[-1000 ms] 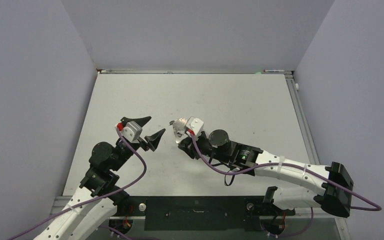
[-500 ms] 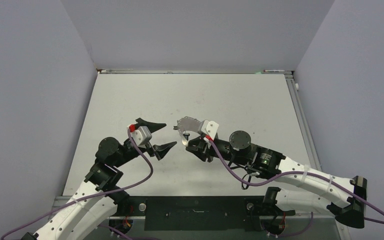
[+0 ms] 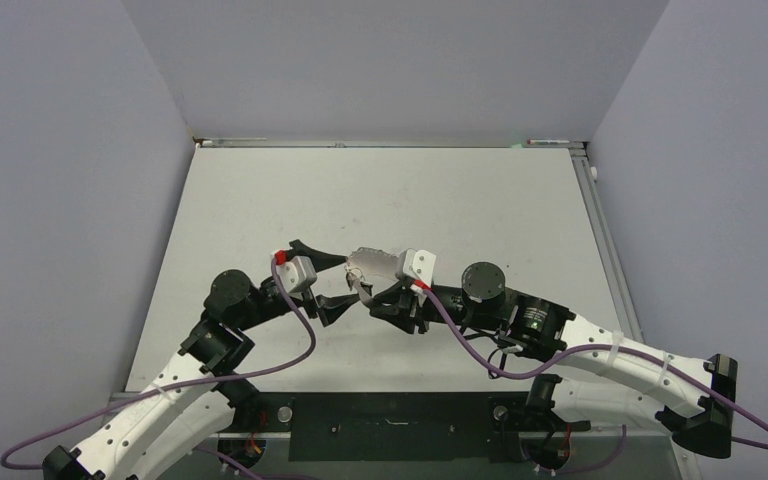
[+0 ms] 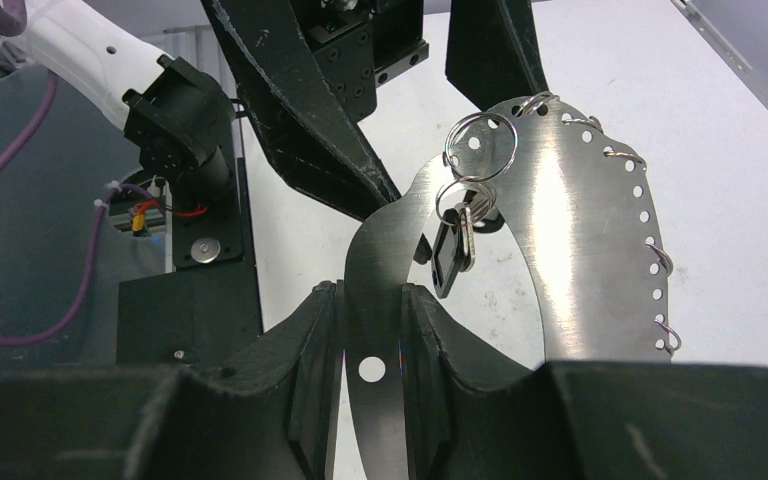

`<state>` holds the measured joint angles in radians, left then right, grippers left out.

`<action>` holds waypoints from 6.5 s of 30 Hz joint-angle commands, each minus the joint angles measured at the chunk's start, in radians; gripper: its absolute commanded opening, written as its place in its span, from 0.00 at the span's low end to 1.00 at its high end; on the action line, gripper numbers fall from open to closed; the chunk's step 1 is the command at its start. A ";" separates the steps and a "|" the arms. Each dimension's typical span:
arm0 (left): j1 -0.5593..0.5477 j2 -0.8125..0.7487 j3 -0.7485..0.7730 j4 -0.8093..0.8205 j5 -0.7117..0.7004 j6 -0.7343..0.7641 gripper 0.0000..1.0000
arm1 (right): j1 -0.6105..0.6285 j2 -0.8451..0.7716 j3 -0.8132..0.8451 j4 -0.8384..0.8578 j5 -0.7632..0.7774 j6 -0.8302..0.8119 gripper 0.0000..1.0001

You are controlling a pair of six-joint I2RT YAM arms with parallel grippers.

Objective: Put the keys on the keyring

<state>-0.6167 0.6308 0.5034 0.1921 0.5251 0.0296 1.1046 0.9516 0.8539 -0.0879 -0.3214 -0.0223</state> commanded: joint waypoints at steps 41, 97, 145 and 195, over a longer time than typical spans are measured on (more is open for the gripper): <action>-0.029 -0.030 0.040 -0.042 -0.037 0.116 0.00 | -0.006 -0.089 0.034 0.019 -0.050 -0.021 0.05; -0.029 -0.071 0.092 -0.143 -0.101 0.155 0.00 | -0.008 0.193 -0.270 0.604 0.033 0.062 0.54; -0.041 0.135 0.177 -0.179 -0.291 -0.047 0.00 | -0.126 0.222 -0.134 0.345 0.166 -0.044 0.05; -0.168 0.832 0.152 -0.272 -0.459 -0.522 0.00 | -0.137 0.461 -0.165 0.010 0.145 0.253 0.05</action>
<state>-0.7776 1.4124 0.6266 -0.0483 0.0101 -0.4103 0.9432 1.3899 0.6933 -0.0704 -0.1066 0.1368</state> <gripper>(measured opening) 0.017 0.086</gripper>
